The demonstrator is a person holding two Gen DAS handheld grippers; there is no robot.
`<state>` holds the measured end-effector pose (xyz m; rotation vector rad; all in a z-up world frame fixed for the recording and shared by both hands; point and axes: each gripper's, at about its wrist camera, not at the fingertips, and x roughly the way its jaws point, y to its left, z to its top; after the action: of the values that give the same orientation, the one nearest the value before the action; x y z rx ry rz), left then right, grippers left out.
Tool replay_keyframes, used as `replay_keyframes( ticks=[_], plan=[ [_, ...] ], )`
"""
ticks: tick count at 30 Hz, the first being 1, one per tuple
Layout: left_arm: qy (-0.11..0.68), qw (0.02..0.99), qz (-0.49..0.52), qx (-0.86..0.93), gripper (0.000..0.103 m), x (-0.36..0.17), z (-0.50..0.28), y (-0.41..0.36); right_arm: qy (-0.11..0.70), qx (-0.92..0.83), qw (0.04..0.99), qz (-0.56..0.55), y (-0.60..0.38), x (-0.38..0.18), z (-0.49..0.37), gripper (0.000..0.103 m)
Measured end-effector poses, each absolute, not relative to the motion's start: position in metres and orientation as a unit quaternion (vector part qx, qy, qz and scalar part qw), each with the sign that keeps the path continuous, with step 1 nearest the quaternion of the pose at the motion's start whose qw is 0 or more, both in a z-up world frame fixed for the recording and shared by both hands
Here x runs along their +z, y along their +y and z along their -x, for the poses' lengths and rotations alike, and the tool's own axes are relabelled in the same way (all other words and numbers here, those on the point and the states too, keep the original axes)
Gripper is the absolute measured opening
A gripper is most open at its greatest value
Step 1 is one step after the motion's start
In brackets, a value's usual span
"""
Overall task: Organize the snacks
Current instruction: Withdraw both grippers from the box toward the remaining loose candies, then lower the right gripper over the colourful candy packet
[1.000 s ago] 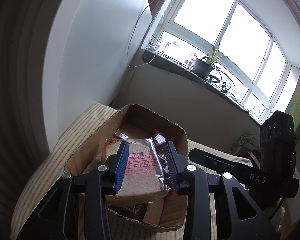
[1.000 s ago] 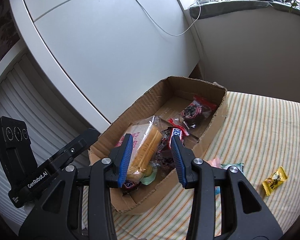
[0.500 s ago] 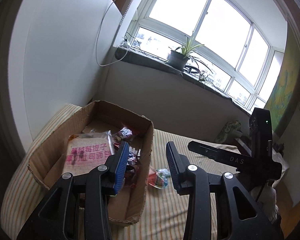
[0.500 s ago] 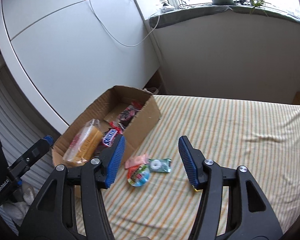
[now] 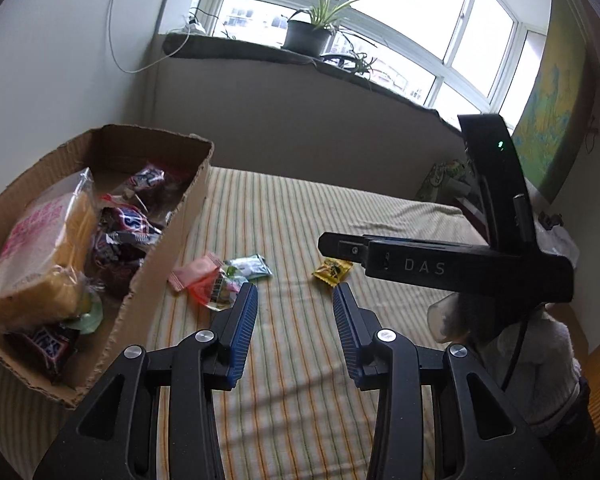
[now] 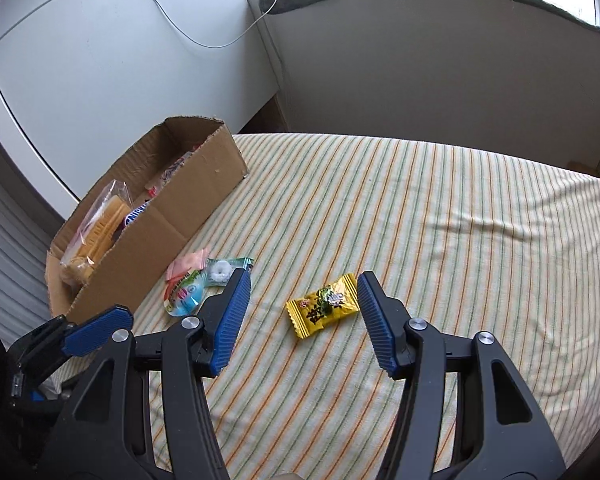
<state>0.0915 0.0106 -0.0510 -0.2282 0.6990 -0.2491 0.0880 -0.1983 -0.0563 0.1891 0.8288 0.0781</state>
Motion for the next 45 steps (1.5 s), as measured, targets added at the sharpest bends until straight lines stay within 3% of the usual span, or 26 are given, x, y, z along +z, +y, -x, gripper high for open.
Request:
replay_keyframes(
  ticks=[12,14,25,29,32,35,45],
  plan=[
    [0.385,0.916,0.101,-0.056,0.044,-0.076,-0.109,0.008,0.424,0.032,0.897,-0.122,-0.218,-0.073,-0.091,0.058],
    [0.392,0.913,0.098,-0.056,0.049,-0.077,-0.117,0.008,0.43,0.028,0.893,-0.129,-0.22,-0.078,-0.096,0.058],
    [0.39,0.908,0.116,-0.1,0.05,-0.071,-0.129,0.008,0.411,0.022,0.905,-0.107,-0.214,-0.068,-0.113,0.058],
    [0.378,0.911,0.127,-0.108,0.05,-0.064,-0.111,0.014,0.409,0.09,0.903,-0.099,-0.191,-0.05,-0.129,0.03],
    [0.364,0.915,0.132,-0.114,0.05,-0.058,-0.093,0.018,0.427,0.136,0.888,-0.106,-0.171,-0.051,-0.152,0.028],
    [0.355,0.916,0.143,-0.124,0.05,-0.054,-0.082,0.025,0.457,0.152,0.872,-0.088,-0.152,-0.064,-0.172,0.019],
    [0.345,0.914,0.158,-0.144,0.05,-0.051,-0.063,0.042,0.474,0.172,0.863,-0.035,-0.114,-0.082,-0.198,0.018]
  ],
)
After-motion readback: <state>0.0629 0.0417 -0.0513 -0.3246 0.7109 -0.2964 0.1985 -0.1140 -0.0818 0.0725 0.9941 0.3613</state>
